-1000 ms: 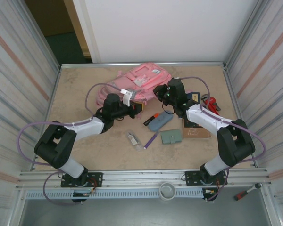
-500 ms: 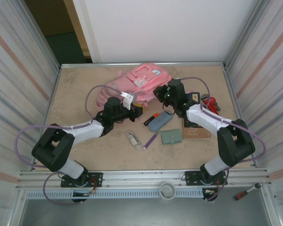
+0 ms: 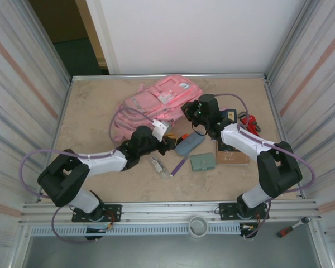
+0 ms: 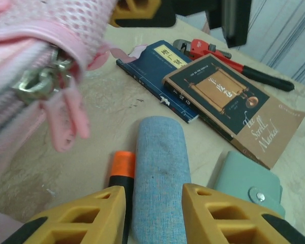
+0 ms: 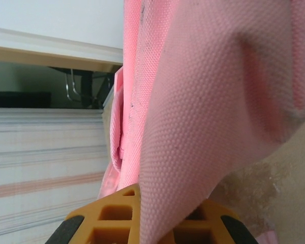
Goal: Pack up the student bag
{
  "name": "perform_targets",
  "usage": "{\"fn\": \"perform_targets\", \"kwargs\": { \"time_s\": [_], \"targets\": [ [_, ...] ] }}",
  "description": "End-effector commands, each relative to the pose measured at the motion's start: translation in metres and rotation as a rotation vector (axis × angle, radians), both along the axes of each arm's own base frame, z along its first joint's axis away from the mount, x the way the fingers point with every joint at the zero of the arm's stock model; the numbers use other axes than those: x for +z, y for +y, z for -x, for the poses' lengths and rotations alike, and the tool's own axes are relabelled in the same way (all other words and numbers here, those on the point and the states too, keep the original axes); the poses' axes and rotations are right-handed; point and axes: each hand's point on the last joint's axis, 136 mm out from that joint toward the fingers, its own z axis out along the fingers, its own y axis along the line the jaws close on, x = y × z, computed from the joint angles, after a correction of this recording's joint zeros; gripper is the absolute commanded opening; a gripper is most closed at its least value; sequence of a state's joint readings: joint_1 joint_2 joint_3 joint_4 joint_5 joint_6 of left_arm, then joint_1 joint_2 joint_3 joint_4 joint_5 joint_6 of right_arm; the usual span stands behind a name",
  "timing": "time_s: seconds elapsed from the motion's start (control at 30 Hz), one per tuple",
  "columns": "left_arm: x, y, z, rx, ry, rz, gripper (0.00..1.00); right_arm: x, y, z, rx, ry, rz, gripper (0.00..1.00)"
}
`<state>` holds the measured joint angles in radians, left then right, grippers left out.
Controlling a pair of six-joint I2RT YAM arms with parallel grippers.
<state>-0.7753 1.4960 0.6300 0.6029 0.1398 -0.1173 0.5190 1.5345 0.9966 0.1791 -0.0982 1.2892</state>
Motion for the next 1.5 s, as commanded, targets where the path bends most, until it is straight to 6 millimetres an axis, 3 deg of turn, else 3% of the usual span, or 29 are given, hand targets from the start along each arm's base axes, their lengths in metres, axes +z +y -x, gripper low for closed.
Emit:
{"fn": "perform_targets", "kwargs": {
  "time_s": [0.0,0.13,0.27,0.53,0.77,1.13,1.47],
  "targets": [
    [0.008,0.019,-0.016,0.096,-0.173,-0.043,0.36,0.067,0.022,0.003,0.058,-0.131,-0.145,0.07],
    [0.01,0.026,-0.025,0.121,-0.361,-0.095,0.36,0.072,0.025,0.004,0.064,-0.131,-0.162,0.07],
    [0.012,0.025,-0.036,0.103,-0.38,-0.1,0.36,0.072,0.027,0.005,0.072,-0.13,-0.168,0.07],
    [0.033,0.022,-0.05,0.127,-0.449,-0.05,0.36,0.069,0.028,0.005,0.063,-0.129,-0.166,0.06],
    [0.063,0.021,-0.052,0.158,-0.545,0.076,0.3,0.06,0.027,0.007,0.043,-0.127,-0.142,0.05],
    [0.061,0.015,-0.03,0.037,-0.617,0.069,0.17,0.057,0.025,0.005,0.04,-0.143,-0.104,0.05],
    [0.057,0.041,-0.046,0.139,-0.563,0.072,0.21,0.056,0.024,0.006,0.045,-0.15,-0.086,0.05]
  ]
}}
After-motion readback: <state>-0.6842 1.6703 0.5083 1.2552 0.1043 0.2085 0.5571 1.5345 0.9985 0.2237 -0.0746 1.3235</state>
